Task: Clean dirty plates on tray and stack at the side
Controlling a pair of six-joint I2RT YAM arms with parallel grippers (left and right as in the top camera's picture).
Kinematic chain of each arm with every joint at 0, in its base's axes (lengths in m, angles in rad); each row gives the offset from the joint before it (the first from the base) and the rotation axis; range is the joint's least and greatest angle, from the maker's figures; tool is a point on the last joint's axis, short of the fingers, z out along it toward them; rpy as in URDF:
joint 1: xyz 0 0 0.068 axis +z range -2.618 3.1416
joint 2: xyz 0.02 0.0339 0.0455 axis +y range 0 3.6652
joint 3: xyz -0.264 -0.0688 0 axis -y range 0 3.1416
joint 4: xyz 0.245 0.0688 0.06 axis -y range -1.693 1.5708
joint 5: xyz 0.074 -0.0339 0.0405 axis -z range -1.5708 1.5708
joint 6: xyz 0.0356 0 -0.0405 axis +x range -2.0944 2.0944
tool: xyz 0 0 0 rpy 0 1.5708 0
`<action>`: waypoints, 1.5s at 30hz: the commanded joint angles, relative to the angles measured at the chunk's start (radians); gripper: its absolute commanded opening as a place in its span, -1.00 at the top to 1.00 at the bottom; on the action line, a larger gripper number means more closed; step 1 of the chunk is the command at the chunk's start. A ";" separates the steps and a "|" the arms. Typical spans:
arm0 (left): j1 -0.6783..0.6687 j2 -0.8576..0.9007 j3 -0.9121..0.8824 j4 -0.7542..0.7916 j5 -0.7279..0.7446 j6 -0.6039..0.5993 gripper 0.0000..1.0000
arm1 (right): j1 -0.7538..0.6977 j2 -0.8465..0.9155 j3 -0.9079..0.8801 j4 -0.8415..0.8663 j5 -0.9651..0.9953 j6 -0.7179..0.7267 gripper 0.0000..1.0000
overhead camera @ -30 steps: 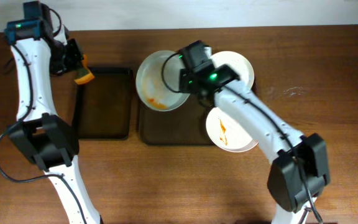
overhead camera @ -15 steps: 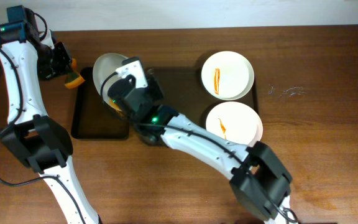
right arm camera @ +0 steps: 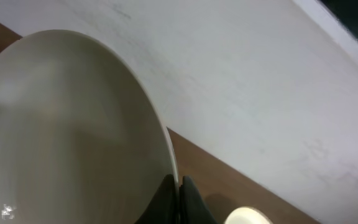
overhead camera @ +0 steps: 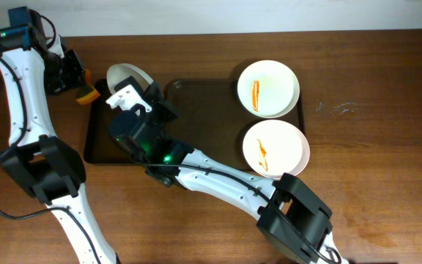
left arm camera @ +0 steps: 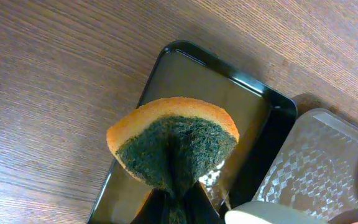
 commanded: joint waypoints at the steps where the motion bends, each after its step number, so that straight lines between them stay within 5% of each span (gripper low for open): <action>1: 0.002 -0.010 0.019 -0.002 0.012 0.019 1.00 | -0.016 -0.014 0.010 -0.091 0.020 0.248 0.92; 5: -0.034 -0.010 0.019 -0.002 0.011 0.020 1.00 | -0.161 -0.164 0.010 -0.508 -0.334 0.654 0.92; 9: -0.116 -0.010 0.019 0.002 0.011 0.036 1.00 | -0.397 -0.176 0.003 -0.771 -0.753 0.777 0.92; 12: -0.211 -0.008 0.008 0.026 0.011 0.057 1.00 | -0.560 -0.108 -0.052 -0.789 -0.940 0.794 0.92; 17: -0.339 -0.008 -0.032 0.047 0.031 0.142 1.00 | -0.578 0.007 -0.088 -0.721 -0.976 0.857 0.92; 22: -0.388 -0.008 -0.180 0.022 0.438 0.327 1.00 | -0.579 0.095 -0.088 -0.646 -1.054 0.904 0.92; 28: -0.403 -0.008 -0.406 0.068 0.457 0.316 1.00 | -0.579 0.097 -0.088 -0.644 -1.053 0.903 0.92; 33: -0.408 -0.008 -0.411 0.069 0.451 -0.023 1.00 | -0.579 0.097 -0.088 -0.646 -1.054 0.903 0.92; 36: -0.436 -0.008 -0.411 0.076 0.299 -0.462 1.00 | -0.579 0.097 -0.088 -0.647 -1.053 0.903 0.92; 45: -0.601 -0.008 -0.411 0.133 0.111 -0.982 1.00 | -0.579 0.097 -0.088 -0.652 -1.053 0.903 0.92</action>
